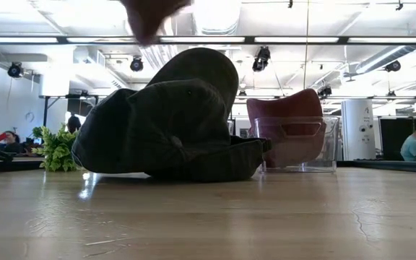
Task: Pick & Place hat
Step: Put the red cap into the right transparent bin
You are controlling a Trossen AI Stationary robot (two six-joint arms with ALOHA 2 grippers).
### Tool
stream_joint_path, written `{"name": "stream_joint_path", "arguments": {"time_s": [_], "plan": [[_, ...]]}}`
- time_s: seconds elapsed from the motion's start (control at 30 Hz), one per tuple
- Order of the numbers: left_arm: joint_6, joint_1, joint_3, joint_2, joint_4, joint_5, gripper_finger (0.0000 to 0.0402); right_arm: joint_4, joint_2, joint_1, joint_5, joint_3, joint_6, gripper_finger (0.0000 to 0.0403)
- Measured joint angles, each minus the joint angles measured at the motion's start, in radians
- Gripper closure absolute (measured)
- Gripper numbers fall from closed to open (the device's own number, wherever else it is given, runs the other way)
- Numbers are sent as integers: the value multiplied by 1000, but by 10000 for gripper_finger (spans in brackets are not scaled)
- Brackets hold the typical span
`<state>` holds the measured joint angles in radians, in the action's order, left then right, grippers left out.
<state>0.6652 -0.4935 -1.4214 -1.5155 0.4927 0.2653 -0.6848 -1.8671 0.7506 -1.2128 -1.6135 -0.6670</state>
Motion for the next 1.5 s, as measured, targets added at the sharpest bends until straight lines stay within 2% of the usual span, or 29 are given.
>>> {"name": "stream_joint_path", "arguments": {"time_s": [0.2, 0.37, 0.53, 0.73, 1.0, 1.1, 1.23, 1.5], "plan": [[6, 0, 1, -36, 5, -11, 264, 98, 0, -20, 4, 0, -96, 360], [96, 0, 1, -38, 34, 24, 259, 97, 0, -21, 13, 0, -100, 360], [111, 0, 1, -38, 48, 27, 219, 99, 0, -21, 17, 0, -109, 360], [51, -9, -31, -3, 110, 58, 180, 100, 0, -20, 16, 0, -126, 360], [77, -14, -34, 28, 147, 45, 177, 109, 0, -27, 16, 0, -123, 360], [173, -14, -34, 28, 160, 45, 177, 172, 0, -42, 17, 0, -156, 360], [222, -14, -34, 26, 258, 50, 177, 266, 0, -60, 42, 0, -237, 360], [166, -32, -46, 26, 293, 68, 177, 277, 0, -65, 94, 14, -261, 360]]}}
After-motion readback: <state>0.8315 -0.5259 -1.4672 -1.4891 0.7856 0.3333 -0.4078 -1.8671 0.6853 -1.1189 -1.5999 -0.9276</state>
